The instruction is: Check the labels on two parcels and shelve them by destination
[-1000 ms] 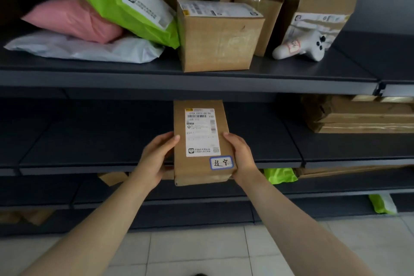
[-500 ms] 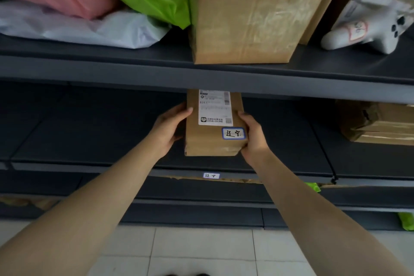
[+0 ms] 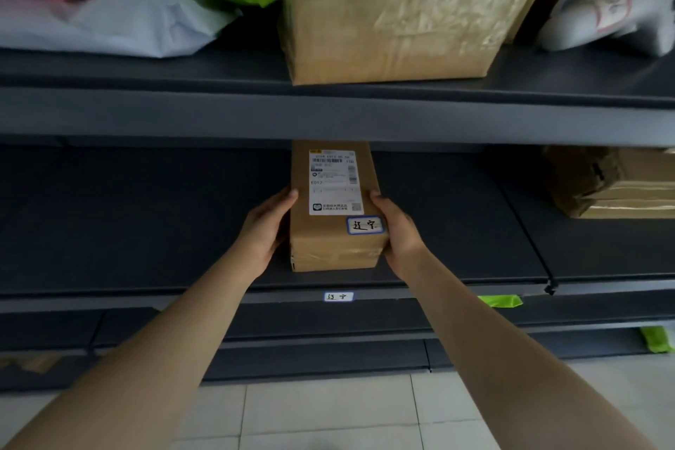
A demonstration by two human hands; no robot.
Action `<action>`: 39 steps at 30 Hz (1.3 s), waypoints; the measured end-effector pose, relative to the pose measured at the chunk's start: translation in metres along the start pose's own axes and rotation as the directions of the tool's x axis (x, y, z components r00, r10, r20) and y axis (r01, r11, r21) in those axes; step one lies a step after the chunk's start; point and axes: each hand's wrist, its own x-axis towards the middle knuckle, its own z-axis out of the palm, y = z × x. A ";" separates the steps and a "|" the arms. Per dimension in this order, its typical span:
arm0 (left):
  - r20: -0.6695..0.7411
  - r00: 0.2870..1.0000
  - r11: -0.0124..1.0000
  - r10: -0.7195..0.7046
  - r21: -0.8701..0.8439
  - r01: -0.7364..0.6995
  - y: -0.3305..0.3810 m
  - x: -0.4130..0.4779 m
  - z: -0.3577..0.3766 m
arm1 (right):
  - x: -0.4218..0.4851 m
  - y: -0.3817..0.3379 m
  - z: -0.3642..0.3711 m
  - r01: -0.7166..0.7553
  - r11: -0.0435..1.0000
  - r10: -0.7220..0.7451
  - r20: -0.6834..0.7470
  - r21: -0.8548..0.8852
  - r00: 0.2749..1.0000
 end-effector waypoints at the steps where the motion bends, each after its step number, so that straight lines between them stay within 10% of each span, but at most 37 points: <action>1: -0.006 1.000 1.000 0.006 0.014 -0.006 0.001 -0.001 0.001 | 0.000 0.000 0.000 -0.005 1.000 0.005 0.002 -0.020 1.000; 9: -0.104 0.988 0.994 0.110 0.032 -0.107 0.031 -0.024 -0.008 | -0.025 -0.013 -0.005 0.070 0.988 -0.072 -0.012 -0.141 0.997; 39: 0.322 0.847 0.853 0.422 0.175 -0.492 0.069 -0.425 0.086 | -0.452 -0.034 -0.076 0.582 0.773 -0.594 0.035 -0.253 0.804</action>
